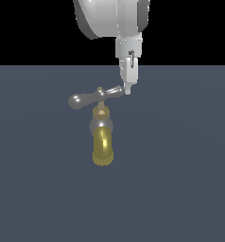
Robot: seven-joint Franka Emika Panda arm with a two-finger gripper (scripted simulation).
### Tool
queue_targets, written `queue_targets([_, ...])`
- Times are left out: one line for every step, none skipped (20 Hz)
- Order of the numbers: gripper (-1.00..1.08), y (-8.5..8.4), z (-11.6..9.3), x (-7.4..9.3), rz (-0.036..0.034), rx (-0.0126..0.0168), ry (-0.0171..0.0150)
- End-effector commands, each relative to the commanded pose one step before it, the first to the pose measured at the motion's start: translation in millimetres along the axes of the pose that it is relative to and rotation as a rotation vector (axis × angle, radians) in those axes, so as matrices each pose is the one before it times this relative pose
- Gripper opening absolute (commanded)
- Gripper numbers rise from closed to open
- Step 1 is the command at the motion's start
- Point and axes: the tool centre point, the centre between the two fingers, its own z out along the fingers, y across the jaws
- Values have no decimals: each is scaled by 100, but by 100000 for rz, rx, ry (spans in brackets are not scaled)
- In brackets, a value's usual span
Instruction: Turn on the faucet by rotating a designated handle.
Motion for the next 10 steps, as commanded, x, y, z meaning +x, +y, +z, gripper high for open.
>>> queue_targets([-100, 1198, -289, 4078, -4979, -806, 1466])
queue_targets([-100, 291, -8, 212, -39, -29, -2])
queue_targets([-100, 287, -16, 220, -55, -41, -3])
queue_targets([-100, 0, 0, 0, 0, 0, 0])
queue_targets([-100, -857, 221, -3534, 4608, 756, -1510])
queue_targets([-100, 121, -24, 874, -327, -55, 107])
queue_targets([-100, 122, -24, 874, -327, -55, 107])
queue_targets([-100, 122, -24, 876, -331, -55, 108])
queue_targets([-100, 122, -24, 873, -327, -55, 107])
queue_targets([-100, 123, -24, 871, -327, -55, 107])
